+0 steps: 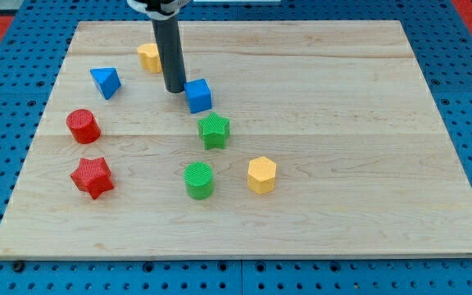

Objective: Move the yellow heart to the right of the blue triangle

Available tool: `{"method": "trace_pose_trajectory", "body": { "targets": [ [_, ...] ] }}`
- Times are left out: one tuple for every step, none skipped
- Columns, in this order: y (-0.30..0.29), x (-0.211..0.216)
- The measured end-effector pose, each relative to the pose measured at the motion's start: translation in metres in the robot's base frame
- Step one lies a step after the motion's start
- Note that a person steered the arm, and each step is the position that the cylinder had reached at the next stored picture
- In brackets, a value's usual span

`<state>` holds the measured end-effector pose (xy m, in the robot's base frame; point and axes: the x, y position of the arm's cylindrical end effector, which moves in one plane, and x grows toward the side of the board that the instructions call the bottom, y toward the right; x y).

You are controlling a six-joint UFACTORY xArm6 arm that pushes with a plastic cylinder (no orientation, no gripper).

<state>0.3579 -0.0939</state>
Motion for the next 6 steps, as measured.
{"method": "trace_pose_trajectory", "body": {
  "targets": [
    [0.007,-0.008],
    [0.017,-0.062],
    [-0.011,-0.106],
    [-0.053,-0.124],
    [-0.053,-0.092],
    [-0.053,-0.079]
  ]
}}
